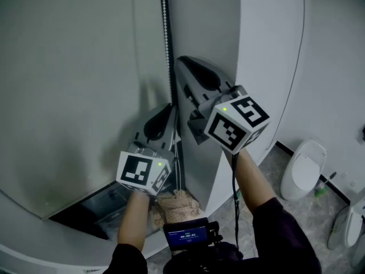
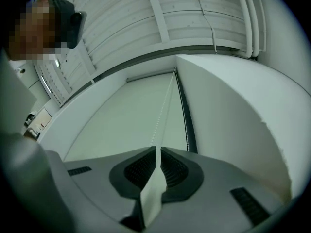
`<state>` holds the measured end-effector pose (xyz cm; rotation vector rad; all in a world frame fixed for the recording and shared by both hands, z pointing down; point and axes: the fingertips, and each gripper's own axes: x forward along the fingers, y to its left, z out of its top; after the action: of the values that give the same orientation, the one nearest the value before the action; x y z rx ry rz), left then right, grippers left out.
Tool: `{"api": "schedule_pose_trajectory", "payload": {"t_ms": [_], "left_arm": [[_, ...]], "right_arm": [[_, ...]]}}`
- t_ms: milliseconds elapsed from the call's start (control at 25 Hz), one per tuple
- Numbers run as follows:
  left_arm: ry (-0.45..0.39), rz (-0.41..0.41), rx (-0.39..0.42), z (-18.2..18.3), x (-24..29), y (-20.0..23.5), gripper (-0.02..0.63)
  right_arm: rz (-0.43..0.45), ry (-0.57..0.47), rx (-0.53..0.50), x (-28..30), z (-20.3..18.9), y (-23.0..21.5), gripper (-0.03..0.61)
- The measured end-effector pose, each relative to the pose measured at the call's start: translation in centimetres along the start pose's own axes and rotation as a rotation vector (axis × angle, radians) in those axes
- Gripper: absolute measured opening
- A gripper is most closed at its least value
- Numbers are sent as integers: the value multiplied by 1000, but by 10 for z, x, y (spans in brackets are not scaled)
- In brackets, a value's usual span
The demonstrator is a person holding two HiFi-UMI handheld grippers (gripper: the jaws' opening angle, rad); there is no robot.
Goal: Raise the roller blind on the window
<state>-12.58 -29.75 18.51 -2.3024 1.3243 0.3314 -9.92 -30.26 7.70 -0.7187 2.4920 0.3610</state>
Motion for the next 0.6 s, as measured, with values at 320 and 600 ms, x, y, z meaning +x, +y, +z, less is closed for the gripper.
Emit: {"api": "schedule_pose_trajectory", "payload": {"t_ms": [320,600], "left_arm": [[62,-21,-57,-76,-36,-32,11],[128,-39,-111,-116,-60,-54,11]], "right_arm": [[76,5,83,8,3,4,47],[46,65,74,9,-3,0,46]]}}
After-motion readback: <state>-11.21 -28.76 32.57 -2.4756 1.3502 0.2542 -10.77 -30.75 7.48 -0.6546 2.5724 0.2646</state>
